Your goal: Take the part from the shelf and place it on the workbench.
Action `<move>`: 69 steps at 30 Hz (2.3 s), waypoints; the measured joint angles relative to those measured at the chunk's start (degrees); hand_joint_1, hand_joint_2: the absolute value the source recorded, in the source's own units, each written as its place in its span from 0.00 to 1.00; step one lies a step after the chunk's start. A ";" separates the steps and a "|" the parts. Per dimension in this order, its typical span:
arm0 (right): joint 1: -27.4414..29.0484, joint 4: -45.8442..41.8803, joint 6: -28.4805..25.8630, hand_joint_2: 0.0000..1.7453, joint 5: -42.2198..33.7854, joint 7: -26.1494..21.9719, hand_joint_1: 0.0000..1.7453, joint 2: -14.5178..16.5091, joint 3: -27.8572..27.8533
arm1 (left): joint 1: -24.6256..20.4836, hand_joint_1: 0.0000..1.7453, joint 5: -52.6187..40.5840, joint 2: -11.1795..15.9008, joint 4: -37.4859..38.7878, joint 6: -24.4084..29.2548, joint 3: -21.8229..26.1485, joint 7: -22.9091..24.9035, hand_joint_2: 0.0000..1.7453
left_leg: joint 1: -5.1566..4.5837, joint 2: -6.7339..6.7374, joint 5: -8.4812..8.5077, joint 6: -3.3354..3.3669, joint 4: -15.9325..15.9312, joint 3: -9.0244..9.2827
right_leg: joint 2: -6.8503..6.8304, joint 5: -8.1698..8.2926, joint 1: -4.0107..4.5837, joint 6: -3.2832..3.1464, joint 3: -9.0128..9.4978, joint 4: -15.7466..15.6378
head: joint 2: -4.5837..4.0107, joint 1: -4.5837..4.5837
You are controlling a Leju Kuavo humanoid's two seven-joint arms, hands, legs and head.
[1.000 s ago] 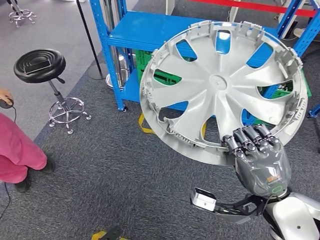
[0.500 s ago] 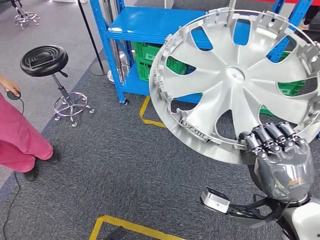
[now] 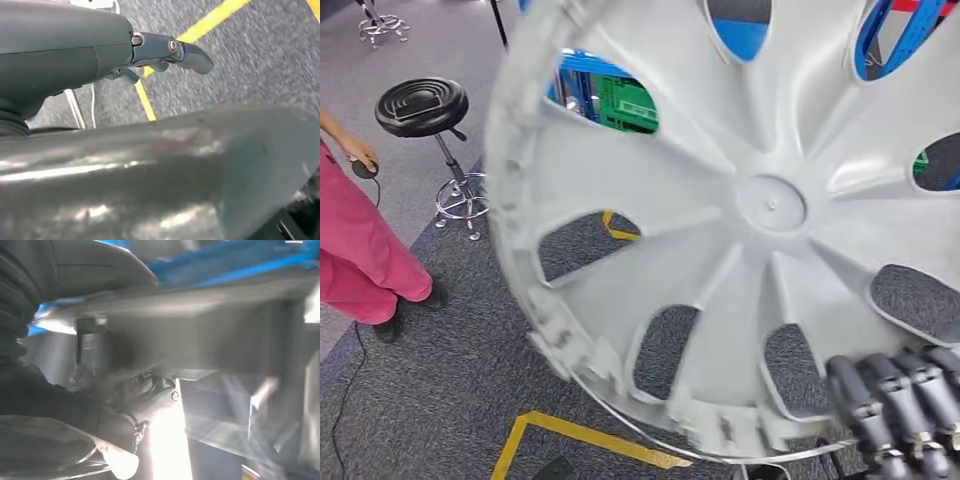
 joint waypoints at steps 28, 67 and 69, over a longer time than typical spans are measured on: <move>4.52 2.18 -0.01 1.00 0.14 1.09 1.00 5.97 -6.45 | 0.07 0.00 -0.50 -0.16 -0.05 0.04 -0.08 -0.63 0.00 | 0.55 0.19 3.49 -2.00 1.29 -4.52 | 0.78 -1.26 -0.54 -0.46 6.43 -4.02 | 0.00 0.43; 6.79 17.44 0.19 1.00 0.19 2.74 1.00 3.19 -7.83 | -0.71 0.00 -1.85 -0.36 -0.08 -1.18 -0.03 0.16 0.00 | 0.97 1.03 5.46 -0.17 -1.88 -3.82 | 0.90 -5.81 -1.10 1.18 2.04 3.60 | 0.00 0.70; 6.93 17.30 0.09 1.00 0.18 2.70 1.00 3.56 -7.60 | -0.74 0.00 -1.85 -0.42 -0.08 -1.19 -0.03 0.16 0.00 | 1.15 1.60 5.46 -0.41 -1.77 -3.99 | 0.86 -8.16 -1.60 1.87 -0.88 9.82 | 0.00 0.77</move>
